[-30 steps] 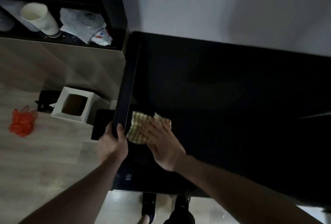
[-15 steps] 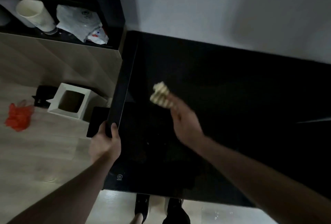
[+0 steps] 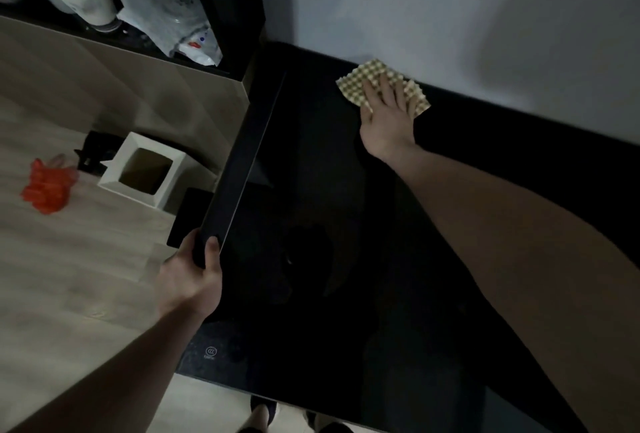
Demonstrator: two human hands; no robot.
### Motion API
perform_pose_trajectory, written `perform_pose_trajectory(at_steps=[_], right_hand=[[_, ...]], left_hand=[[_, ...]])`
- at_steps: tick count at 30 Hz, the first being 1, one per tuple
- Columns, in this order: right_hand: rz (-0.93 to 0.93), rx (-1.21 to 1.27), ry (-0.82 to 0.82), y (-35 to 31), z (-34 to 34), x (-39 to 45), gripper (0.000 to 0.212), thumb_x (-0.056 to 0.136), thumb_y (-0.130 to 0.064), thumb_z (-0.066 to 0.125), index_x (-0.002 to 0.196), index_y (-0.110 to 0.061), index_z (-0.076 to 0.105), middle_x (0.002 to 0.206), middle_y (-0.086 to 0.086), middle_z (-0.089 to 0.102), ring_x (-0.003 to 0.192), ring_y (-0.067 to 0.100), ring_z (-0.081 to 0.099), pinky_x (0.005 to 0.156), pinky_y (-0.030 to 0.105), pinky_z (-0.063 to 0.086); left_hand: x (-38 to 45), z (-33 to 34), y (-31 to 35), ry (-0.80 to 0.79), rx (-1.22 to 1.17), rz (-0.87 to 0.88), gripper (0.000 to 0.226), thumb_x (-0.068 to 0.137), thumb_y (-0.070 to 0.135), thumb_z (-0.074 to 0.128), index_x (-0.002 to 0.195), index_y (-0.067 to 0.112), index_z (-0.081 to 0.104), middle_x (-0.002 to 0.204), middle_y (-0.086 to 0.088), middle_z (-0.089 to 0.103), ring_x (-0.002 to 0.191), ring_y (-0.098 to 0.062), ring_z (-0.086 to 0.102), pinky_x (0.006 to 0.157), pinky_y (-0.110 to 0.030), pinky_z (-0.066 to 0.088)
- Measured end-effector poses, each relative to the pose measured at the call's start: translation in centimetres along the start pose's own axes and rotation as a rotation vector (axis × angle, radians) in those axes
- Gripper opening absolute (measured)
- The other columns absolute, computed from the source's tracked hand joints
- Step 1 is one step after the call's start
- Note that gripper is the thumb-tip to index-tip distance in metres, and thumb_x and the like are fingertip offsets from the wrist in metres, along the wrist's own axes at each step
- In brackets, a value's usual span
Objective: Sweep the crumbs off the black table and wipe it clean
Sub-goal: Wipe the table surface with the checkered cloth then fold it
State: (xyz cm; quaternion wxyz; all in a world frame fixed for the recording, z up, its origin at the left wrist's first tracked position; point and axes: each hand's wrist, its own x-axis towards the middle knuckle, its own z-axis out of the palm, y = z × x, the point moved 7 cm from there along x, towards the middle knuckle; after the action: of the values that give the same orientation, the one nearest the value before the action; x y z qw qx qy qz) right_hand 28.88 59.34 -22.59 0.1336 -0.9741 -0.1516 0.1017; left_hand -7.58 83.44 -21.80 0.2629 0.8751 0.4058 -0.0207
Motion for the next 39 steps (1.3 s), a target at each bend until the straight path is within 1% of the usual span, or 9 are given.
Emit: perform_pose_trajectory(at_steps=[4,8,14,18,22,26,30,34,39], right_hand=[[-0.122,0.048,0.023,-2.0,1.5,-5.9,0.054,0.108,-0.031,0.037,0.162,-0.028,0.034,0.174,0.004,0.018,0.162,0.033,0.009,0.130,0.053,0.005],[-0.233,0.080,-0.014,-3.1,3.5,-15.1,0.054,0.105,-0.028,0.038,0.160,-0.026,0.040,0.173,0.003,0.023,0.162,0.029,0.013,0.129,0.054,0.014],[-0.277,0.114,-0.197,-4.4,6.2,-31.1,0.057,0.108,-0.032,0.032,0.165,-0.032,0.024,0.176,-0.005,0.003,0.163,0.021,-0.006,0.131,0.049,0.010],[-0.300,0.195,-0.255,-4.4,6.6,-40.4,0.053,0.111,-0.033,0.033,0.164,-0.034,0.027,0.175,-0.012,0.005,0.163,0.013,-0.004,0.131,0.041,0.005],[-0.324,0.169,-0.278,-4.2,7.3,-45.4,0.048,0.112,-0.035,0.034,0.160,-0.033,0.038,0.174,-0.015,0.015,0.162,0.010,0.007,0.129,0.037,0.013],[-0.275,0.276,-0.396,-4.1,5.8,-45.1,0.050,0.111,-0.040,0.027,0.160,-0.034,0.037,0.170,-0.020,0.024,0.158,-0.005,0.006,0.130,0.032,0.014],[-0.088,0.573,-0.398,-2.6,2.3,-42.2,0.048,0.110,-0.032,0.041,0.155,-0.050,0.038,0.156,-0.025,0.048,0.144,-0.005,0.043,0.121,0.029,0.037],[0.114,0.746,-0.068,1.4,-2.7,-34.7,0.041,0.109,-0.020,0.048,0.147,-0.033,0.057,0.146,-0.022,0.058,0.135,-0.011,0.050,0.119,0.021,0.038],[0.155,0.652,0.250,7.4,-8.3,-23.3,0.040,0.108,-0.018,0.048,0.147,-0.015,0.057,0.147,0.000,0.063,0.137,0.013,0.056,0.117,0.021,0.037]], left_hand=[[0.0,0.1,-0.3,-0.003,0.020,-0.012,0.055,0.097,0.054,0.034,0.129,0.020,0.064,0.097,-0.019,0.077,0.092,-0.046,0.072,0.074,-0.045,0.054],[0.0,0.3,-0.6,-0.031,0.039,-0.036,0.044,0.104,0.050,0.038,0.129,0.023,0.062,0.097,-0.020,0.076,0.092,-0.045,0.071,0.075,-0.045,0.056],[-0.2,0.2,-0.5,-0.038,0.062,-0.056,0.040,0.106,0.048,0.041,0.130,0.024,0.062,0.102,-0.020,0.075,0.097,-0.046,0.070,0.075,-0.043,0.051],[-0.2,0.1,-0.5,-0.034,0.082,-0.044,0.048,0.105,0.053,0.038,0.135,0.023,0.061,0.109,-0.022,0.074,0.104,-0.047,0.069,0.082,-0.048,0.055],[-0.4,-0.2,-0.4,-0.040,0.053,-0.023,0.056,0.102,0.058,0.033,0.135,0.022,0.061,0.113,-0.020,0.074,0.109,-0.046,0.067,0.088,-0.051,0.056],[-0.9,-0.6,0.0,-0.039,0.092,0.000,0.062,0.101,0.062,0.026,0.134,0.022,0.059,0.114,-0.021,0.073,0.109,-0.047,0.067,0.090,-0.054,0.055],[-1.8,-0.7,0.7,-0.039,0.128,-0.033,0.058,0.107,0.053,0.024,0.140,0.015,0.054,0.127,-0.024,0.069,0.116,-0.050,0.064,0.094,-0.057,0.052],[-2.9,0.1,1.2,0.012,0.069,-0.167,0.059,0.108,0.048,0.026,0.151,0.012,0.046,0.145,-0.023,0.057,0.130,-0.049,0.055,0.105,-0.061,0.044],[-3.3,0.3,1.3,0.129,0.097,-0.205,0.060,0.103,0.051,0.026,0.142,0.015,0.053,0.134,-0.021,0.065,0.122,-0.048,0.061,0.100,-0.060,0.050]])
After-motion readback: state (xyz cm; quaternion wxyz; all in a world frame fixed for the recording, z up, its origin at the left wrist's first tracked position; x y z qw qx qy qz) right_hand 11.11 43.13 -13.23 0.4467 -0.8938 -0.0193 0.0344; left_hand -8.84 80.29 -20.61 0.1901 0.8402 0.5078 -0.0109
